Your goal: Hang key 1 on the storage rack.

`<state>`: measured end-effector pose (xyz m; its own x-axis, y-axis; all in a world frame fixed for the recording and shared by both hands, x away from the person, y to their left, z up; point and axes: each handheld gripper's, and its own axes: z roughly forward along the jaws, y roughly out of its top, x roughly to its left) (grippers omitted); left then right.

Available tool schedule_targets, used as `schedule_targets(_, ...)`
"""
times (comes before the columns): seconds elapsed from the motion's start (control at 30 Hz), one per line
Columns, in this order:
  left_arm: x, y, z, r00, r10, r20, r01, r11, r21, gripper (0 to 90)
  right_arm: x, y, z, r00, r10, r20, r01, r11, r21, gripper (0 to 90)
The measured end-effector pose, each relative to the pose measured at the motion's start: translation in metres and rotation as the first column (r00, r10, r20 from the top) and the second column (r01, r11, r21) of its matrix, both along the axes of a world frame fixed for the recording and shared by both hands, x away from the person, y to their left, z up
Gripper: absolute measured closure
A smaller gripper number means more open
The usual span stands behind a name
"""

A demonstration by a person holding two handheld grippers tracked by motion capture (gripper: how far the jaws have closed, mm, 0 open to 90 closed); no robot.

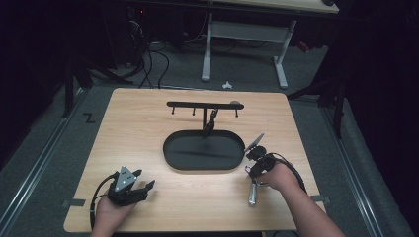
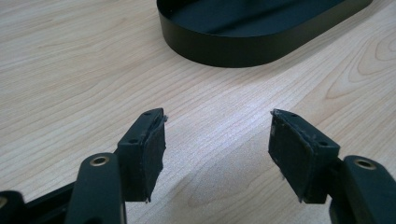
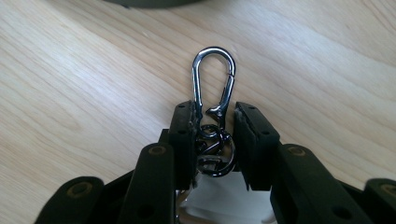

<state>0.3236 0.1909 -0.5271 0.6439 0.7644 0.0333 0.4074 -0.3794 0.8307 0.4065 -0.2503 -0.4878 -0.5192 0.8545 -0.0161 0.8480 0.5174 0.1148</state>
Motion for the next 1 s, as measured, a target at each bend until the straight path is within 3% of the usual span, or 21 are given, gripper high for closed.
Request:
schedule_targets(0.23,0.0,-0.002,-0.001,0.9999,-0.009,-0.006,0.009,0.9999,0.009,37.0,0.006,0.001,-0.001,0.9997,-0.02,0.012,0.02,1.0,0.012,65.4)
schedule_targets(0.33,0.0,-0.002,-0.001,1.0,-0.008,-0.005,0.008,0.9999,0.006,37.0,0.007,0.003,0.0,0.9999,-0.01,-0.004,0.01,1.0,0.007,70.0)
schedule_targets(0.6,0.0,0.001,0.0,1.0,-0.005,-0.005,0.005,1.0,-0.006,37.0,0.004,0.002,0.0,0.9999,0.014,0.0,-0.014,1.0,0.005,71.3)
schedule_targets(0.87,0.0,0.001,0.0,0.9999,-0.006,-0.008,0.006,1.0,-0.003,37.2,0.008,0.004,0.001,0.9996,0.018,-0.024,-0.018,1.0,-0.006,75.3)
schedule_targets(0.9,0.0,0.001,-0.001,0.9999,-0.007,-0.009,0.007,1.0,-0.003,37.2,0.008,0.003,0.004,0.9998,0.021,-0.003,-0.021,1.0,0.001,84.5)
schedule_targets(0.97,0.0,0.0,-0.001,0.9999,-0.007,-0.011,0.007,1.0,-0.001,37.2,0.01,-0.001,0.014,0.9998,0.0,0.018,-0.001,1.0,0.03,84.6)
schedule_targets(1.0,0.001,0.0,-0.001,0.9999,-0.008,-0.011,0.008,1.0,0.0,37.2,0.01,-0.002,0.015,0.9999,0.007,0.01,-0.007,1.0,0.013,84.6)
